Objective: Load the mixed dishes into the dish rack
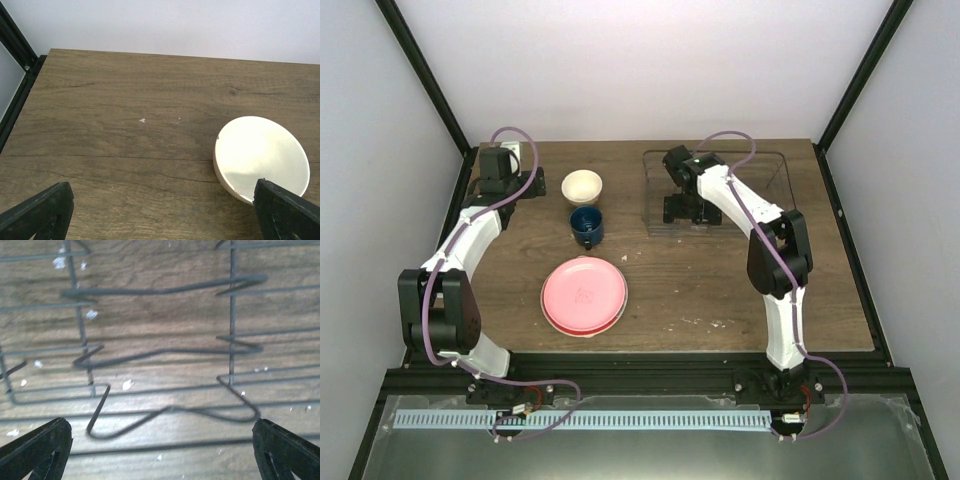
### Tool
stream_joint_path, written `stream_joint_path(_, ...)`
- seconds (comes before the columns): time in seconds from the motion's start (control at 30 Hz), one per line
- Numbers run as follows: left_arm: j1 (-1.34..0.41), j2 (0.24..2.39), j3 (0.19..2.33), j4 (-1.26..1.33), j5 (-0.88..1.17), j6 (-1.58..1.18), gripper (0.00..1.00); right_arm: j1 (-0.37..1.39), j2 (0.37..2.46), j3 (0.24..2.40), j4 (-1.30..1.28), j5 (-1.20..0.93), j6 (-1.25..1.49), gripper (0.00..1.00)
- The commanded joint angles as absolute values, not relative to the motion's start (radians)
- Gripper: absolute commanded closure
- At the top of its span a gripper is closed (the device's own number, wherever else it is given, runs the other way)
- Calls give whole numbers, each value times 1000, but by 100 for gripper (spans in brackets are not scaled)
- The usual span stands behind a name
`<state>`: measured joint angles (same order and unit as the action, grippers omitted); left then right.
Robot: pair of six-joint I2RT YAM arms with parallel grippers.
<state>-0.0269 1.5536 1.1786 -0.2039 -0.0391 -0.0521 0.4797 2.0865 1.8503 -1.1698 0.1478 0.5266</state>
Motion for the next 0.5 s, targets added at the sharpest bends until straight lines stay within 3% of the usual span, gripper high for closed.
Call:
stream_joint_path(0.0, -30, 1564, 1189, -183, -25, -61, 0, 524, 2029, 1826, -1259, 141, 571, 0)
stream_joint_path(0.47, -31, 1560, 1182, -193, -16, -57, 0, 557, 1928, 1604, -1227, 97, 613, 0)
